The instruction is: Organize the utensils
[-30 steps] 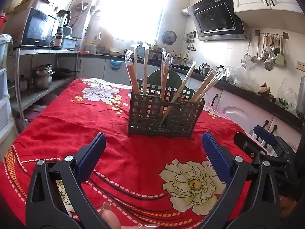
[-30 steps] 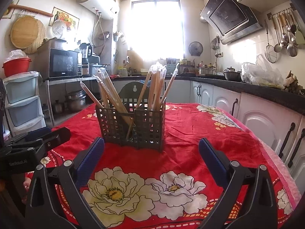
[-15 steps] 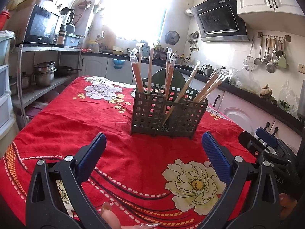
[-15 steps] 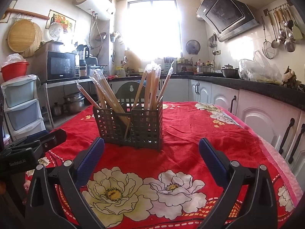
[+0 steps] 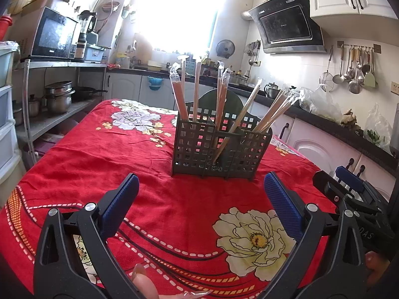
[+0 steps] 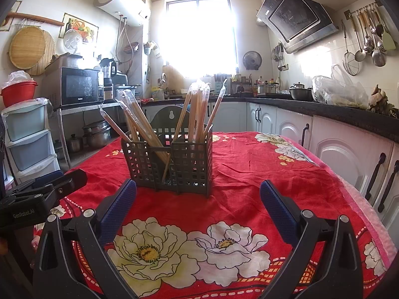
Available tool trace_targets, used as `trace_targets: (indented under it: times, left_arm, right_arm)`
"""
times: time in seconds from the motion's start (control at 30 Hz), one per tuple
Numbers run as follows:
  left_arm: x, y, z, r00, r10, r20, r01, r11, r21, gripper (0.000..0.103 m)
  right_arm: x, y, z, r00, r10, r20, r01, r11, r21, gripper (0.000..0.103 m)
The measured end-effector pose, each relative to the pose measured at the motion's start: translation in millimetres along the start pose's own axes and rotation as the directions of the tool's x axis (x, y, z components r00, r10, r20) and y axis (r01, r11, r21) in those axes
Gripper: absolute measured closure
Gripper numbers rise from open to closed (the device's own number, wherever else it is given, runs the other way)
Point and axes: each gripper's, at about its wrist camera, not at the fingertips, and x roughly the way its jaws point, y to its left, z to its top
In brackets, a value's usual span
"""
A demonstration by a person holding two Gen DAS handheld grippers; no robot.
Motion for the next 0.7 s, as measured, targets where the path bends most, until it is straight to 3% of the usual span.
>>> trace_targets:
  times: [0.7]
  left_arm:
    - [0.0,-0.3,0.0,1.0,0.0,0.0,0.0,1.0,-0.001,0.011]
  right_arm:
    - [-0.7,-0.4,-0.5,1.0,-0.004,0.004,0.004,1.0,0.002,0.006]
